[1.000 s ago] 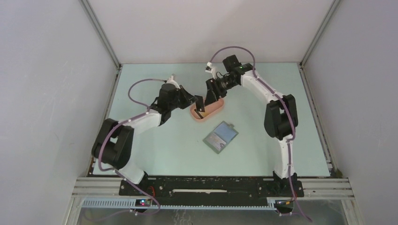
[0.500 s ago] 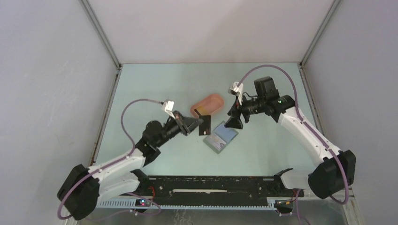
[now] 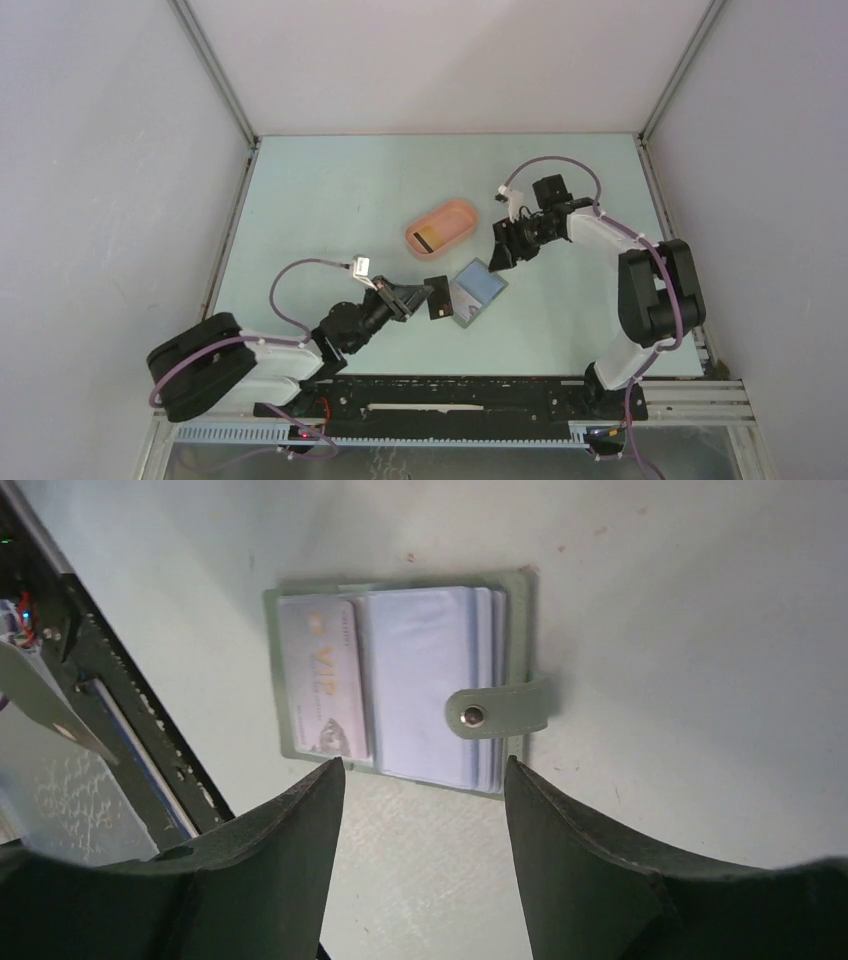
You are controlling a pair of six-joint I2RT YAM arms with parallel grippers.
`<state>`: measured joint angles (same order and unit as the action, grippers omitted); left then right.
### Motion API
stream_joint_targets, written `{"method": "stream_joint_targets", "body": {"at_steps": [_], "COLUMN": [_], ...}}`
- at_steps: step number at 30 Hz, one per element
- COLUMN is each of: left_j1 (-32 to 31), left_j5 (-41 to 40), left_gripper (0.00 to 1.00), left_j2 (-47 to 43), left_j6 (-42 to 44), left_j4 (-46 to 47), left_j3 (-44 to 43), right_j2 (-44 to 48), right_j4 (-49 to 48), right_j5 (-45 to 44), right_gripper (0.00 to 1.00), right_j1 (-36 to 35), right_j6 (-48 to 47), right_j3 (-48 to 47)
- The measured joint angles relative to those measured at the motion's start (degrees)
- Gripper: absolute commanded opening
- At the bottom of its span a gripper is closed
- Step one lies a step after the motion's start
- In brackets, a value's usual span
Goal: Put the credit cards into the card holder
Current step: Pick up the credit card from the storage box, then insert the credit card into the card holder.
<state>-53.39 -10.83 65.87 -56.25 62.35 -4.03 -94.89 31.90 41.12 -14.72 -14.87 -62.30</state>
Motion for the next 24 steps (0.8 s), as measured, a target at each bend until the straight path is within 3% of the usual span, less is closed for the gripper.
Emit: {"method": "stream_joint_targets", "body": {"at_steps": [11,18,24], "left_j1": [-3.3,-3.8,-3.8], "left_j5": [-5.9,-8.2,-9.1], "left_gripper": [0.00,0.00,0.00], "left_j2": [24.5,27.8,26.7], "left_j6": [-10.2,-13.4,-13.4], "left_j4": [18.0,20.7,21.5], "left_j3": [0.0,-0.1,-0.1], "right_j2": [-10.9,-12.8,-12.9], "right_j4": [3.3,5.0,8.8], "right_j5": [-6.2,-7.6,-5.9], "right_gripper": [0.68,0.57,0.55], "right_j1": [-1.8,-3.7,-4.0], "right_j6": [0.1,0.0,0.0], "right_j3": [-4.3,-5.9,-5.9]}}
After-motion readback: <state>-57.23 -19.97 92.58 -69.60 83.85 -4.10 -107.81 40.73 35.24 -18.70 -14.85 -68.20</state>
